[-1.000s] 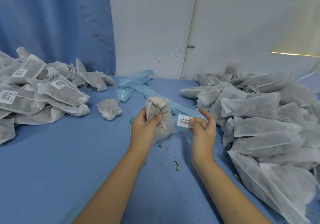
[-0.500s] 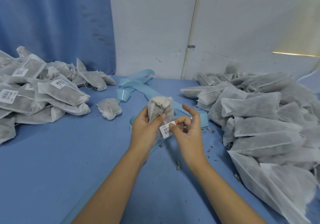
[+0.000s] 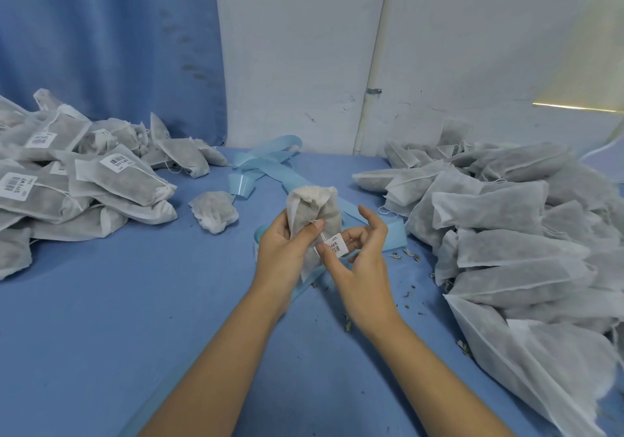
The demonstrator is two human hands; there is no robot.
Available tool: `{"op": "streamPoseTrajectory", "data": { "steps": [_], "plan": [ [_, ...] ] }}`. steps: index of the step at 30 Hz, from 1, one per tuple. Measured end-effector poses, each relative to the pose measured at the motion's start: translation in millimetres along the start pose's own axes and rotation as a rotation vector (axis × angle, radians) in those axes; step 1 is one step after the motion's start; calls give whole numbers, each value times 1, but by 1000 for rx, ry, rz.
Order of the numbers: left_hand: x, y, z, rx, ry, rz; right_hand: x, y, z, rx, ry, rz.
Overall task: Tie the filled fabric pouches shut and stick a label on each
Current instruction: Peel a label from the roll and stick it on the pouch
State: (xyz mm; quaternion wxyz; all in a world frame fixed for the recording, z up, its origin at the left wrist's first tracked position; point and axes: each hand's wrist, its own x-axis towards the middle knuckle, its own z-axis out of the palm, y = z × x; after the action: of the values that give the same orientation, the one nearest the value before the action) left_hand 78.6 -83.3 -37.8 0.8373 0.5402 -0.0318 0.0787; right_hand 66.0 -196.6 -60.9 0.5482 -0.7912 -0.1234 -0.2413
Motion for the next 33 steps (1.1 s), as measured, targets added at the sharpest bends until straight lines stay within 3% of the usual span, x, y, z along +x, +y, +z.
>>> {"op": "streamPoseTrajectory", "data": {
  "steps": [4,9,13,19,26,33],
  "plan": [
    [2,4,-4,-53,-10,-58,1,-3,-2,17,11,112],
    [0,7,-2,-83,-111,-136,6,-9,-5,293,-116,290],
    [-3,5,-1,-75,-245,-192,10,-13,-10,518,-25,417],
    [-3,-1,-4,40,-305,-238,14,-12,-17,568,66,462],
    [-2,0,-9,-110,-305,-328,17,-9,-20,828,12,488],
    [0,1,-13,-122,-281,-341,17,-8,-19,783,14,480]
  ]
}}
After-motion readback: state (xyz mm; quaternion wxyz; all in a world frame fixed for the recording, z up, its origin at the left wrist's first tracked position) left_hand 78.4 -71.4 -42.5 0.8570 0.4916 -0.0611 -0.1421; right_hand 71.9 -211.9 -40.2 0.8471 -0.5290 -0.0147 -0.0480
